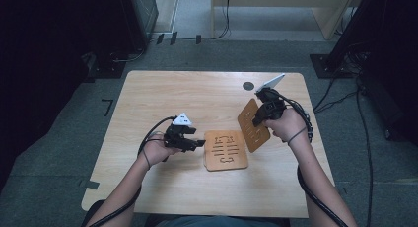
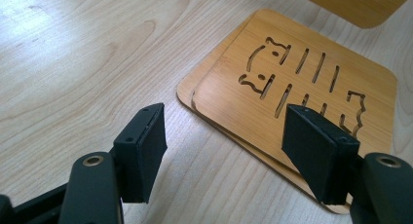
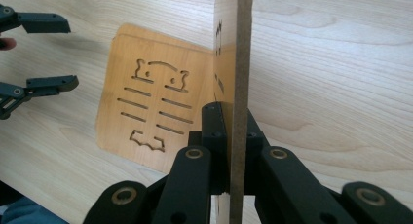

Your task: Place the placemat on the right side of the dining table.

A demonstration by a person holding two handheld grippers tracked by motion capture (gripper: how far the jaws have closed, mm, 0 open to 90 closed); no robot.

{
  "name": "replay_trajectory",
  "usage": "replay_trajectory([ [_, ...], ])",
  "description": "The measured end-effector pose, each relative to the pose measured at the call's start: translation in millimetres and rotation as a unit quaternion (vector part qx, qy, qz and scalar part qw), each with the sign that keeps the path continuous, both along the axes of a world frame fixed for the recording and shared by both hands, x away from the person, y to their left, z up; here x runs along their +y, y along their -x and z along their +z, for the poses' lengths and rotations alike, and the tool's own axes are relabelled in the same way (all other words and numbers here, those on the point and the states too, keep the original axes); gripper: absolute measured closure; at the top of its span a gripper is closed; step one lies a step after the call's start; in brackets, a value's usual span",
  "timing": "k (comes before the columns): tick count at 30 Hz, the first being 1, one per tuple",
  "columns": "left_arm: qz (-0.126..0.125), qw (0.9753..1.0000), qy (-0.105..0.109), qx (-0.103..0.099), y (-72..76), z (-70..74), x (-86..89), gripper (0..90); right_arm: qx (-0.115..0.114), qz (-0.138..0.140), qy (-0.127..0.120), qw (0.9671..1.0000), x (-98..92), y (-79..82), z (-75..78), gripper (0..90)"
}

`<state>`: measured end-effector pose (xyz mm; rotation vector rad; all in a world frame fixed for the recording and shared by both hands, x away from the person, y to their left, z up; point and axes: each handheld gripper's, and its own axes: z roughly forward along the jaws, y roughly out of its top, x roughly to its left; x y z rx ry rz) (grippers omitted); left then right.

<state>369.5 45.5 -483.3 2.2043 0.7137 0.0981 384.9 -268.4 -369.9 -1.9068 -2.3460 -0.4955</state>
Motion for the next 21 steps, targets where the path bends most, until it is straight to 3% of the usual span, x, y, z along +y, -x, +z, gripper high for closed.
replay_trajectory([
  [11, -0.001, 1.0, -0.001, -0.001, 0.4, -0.4, -0.7, 31.7, -0.025, -0.021, 0.009, 0.9994, -16.0, 0.0, 7.7, 87.6],
  [21, -0.001, 1.0, -0.003, -0.001, 0.2, -0.7, -0.8, 31.7, -0.026, -0.051, 0.015, 0.9982, -36.1, -4.3, 5.9, 87.6],
])
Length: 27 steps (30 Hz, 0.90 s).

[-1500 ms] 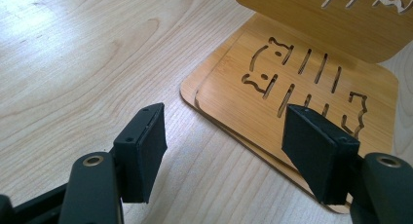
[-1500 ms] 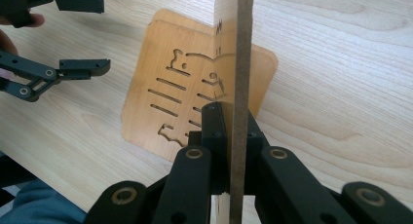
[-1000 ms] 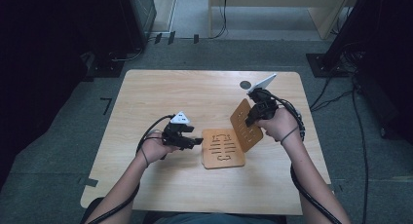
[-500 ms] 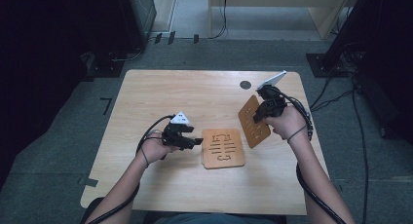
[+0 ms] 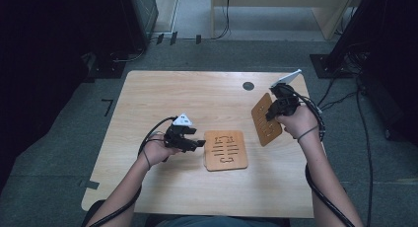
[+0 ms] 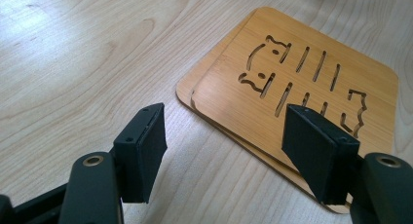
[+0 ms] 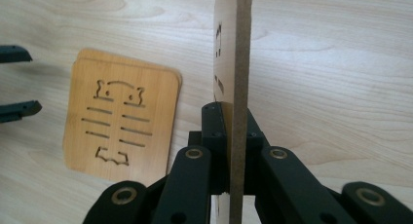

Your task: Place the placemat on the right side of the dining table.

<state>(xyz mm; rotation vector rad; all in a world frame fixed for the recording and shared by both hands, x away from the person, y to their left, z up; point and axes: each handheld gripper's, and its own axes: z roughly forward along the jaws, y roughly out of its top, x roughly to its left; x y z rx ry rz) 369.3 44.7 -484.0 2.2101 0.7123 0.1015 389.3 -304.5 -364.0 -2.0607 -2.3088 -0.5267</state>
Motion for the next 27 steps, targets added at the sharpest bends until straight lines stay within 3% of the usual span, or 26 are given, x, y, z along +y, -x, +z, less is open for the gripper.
replay_trajectory([
  [14, -0.001, 1.0, 0.003, 0.001, -0.1, 0.3, -0.2, 31.7, -0.007, -0.031, -0.003, 0.9995, -20.2, -8.7, 0.1, 87.5],
  [27, -0.004, 1.0, -0.003, -0.003, 0.3, -1.2, -1.4, 31.7, 0.003, -0.06, 0.001, 0.9982, -32.9, -23.4, -0.1, 87.5],
])
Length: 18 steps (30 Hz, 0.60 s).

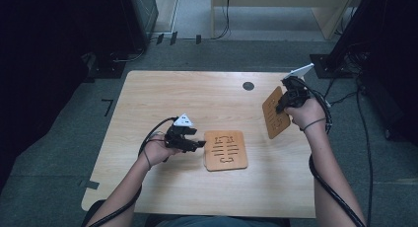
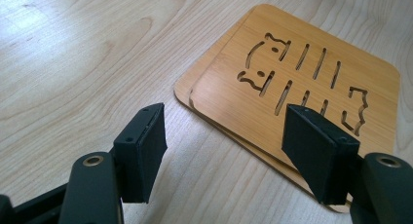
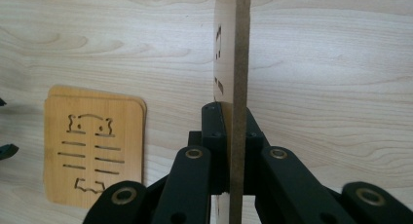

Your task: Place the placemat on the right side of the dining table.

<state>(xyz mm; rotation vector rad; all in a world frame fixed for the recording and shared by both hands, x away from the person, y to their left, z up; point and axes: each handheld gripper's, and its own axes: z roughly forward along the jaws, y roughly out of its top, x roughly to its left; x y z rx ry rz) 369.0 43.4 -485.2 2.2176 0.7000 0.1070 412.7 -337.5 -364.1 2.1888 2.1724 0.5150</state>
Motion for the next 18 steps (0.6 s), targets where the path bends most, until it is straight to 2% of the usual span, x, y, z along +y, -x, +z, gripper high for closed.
replay_trajectory([
  [11, -0.001, 1.0, 0.0, 0.0, 0.1, -0.2, -0.5, 31.8, -0.001, -0.013, 0.002, 0.9999, -6.1, -14.6, 0.9, 87.5],
  [18, -0.006, 1.0, -0.002, 0.0, 1.0, -0.7, -2.3, 31.8, 0.003, -0.02, 0.012, 0.9997, -11.6, -23.4, -3.5, 87.5],
])
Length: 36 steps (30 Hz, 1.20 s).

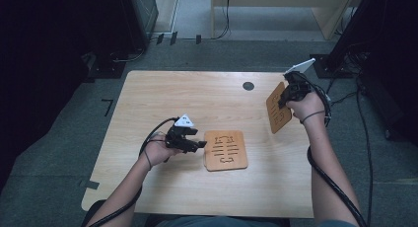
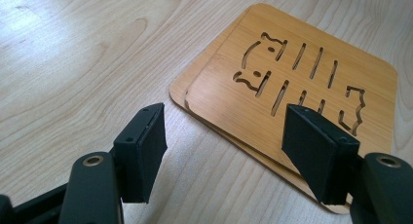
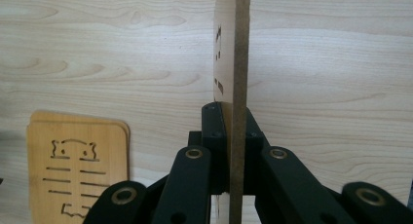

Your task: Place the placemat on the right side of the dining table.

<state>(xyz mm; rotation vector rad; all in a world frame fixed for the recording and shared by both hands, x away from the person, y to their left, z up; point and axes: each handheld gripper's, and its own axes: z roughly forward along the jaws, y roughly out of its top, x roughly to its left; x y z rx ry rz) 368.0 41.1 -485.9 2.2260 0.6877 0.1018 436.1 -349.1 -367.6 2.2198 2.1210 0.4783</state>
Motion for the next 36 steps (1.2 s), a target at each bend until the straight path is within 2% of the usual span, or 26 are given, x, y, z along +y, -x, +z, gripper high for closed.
replay_trajectory([
  [6, 0.004, 1.0, 0.001, 0.001, -1.6, -1.3, 0.3, 31.8, 0.005, -0.01, 0.01, 0.9999, -6.0, -10.0, 0.3, 87.5],
  [15, -0.003, 1.0, -0.004, -0.002, -1.5, -1.8, -1.3, 31.8, 0.007, -0.017, 0.012, 0.9997, -9.5, -27.7, -4.2, 87.6],
  [21, -0.003, 1.0, -0.003, 0.001, -2.4, -4.1, -2.7, 31.8, 0.006, -0.023, -0.008, 0.9997, -12.9, -38.2, -14.5, 87.6],
  [26, -0.008, 0.9999, -0.011, 0.001, -1.3, -5.1, -3.2, 31.8, 0.019, -0.034, -0.012, 0.9992, -17.6, -42.7, -24.5, 87.6],
  [36, -0.009, 0.9999, -0.012, 0.001, -0.3, -5.5, -4.3, 31.8, 0.015, -0.041, -0.035, 0.9985, -30.7, -51.6, -25.1, 87.3],
])
